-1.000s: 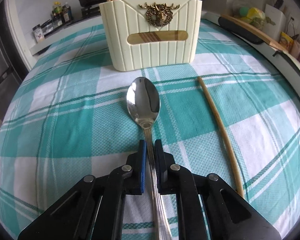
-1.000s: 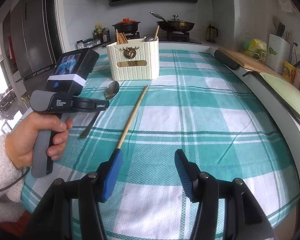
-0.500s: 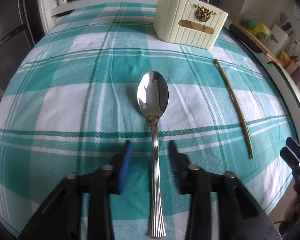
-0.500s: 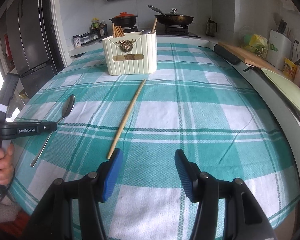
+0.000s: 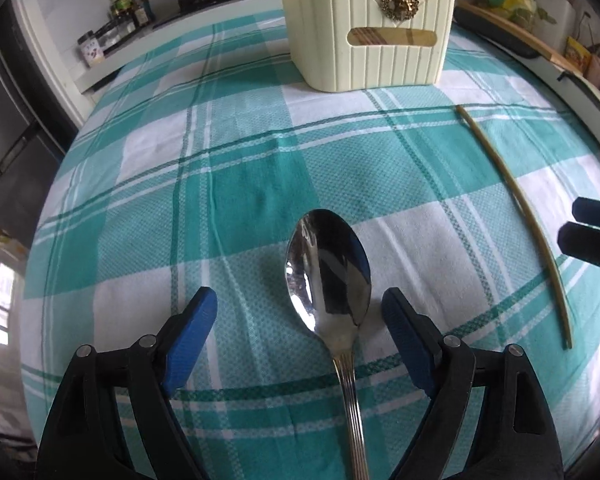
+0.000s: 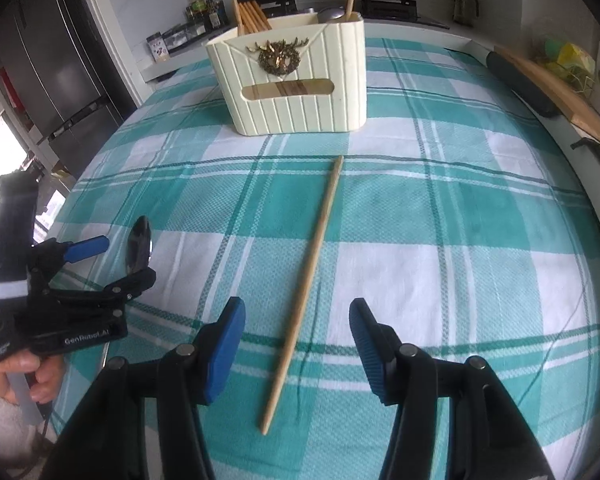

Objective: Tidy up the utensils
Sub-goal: 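Grasp the metal spoon handle with the left tool while the right tool grasps the chopstick, then lift the spoon and chopstick with both tools over the cream holder, then open both tools to drop the spoon and chopstick into the holder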

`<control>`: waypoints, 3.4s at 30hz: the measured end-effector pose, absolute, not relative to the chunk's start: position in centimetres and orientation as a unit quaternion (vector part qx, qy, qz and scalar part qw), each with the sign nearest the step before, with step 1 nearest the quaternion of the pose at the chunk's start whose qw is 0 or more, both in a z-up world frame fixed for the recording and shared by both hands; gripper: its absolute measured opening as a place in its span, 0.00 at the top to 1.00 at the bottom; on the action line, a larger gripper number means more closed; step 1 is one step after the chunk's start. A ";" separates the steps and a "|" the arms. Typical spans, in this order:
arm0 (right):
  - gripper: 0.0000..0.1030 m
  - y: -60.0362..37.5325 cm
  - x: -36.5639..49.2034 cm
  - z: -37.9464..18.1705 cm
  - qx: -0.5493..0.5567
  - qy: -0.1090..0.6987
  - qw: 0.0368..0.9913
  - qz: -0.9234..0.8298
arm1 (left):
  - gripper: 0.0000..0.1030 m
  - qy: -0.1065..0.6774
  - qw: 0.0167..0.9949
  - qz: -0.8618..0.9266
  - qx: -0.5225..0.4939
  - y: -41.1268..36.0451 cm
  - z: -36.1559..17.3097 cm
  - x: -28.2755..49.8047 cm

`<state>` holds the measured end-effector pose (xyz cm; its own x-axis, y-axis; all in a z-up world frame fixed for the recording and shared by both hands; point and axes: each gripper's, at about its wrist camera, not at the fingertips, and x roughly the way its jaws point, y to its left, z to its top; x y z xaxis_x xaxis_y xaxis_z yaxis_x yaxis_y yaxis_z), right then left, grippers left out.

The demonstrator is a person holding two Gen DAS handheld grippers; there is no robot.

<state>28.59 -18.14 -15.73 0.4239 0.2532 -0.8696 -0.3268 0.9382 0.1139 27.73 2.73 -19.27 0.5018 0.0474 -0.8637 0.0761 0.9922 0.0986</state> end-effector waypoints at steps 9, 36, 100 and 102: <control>0.60 -15.8 36.8 -17.9 -0.081 0.516 0.842 0.133 | 0.38 0.508 0.861 -0.026 0.030 3.5 -19.3 28.5; 0.93 -23.4 21.1 -1.1 0.023 0.228 0.950 0.212 | 0.59 0.308 0.948 -0.068 -0.039 5.2 -6.8 20.0; 0.93 -15.4 52.5 -2.3 -0.001 0.318 0.915 0.247 | 0.60 0.366 0.925 -0.076 -0.062 3.2 0.3 49.6; 0.92 -15.3 53.4 -3.6 0.001 0.335 0.909 0.249 | 0.59 0.383 0.919 -0.070 -0.062 3.1 -1.6 50.6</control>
<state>53.38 -15.26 -3.58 0.6519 0.4541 -0.6073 -0.4522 0.8757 0.1694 50.57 3.11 -1.61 0.6970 -0.1769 -0.6949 0.0818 0.9824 -0.1681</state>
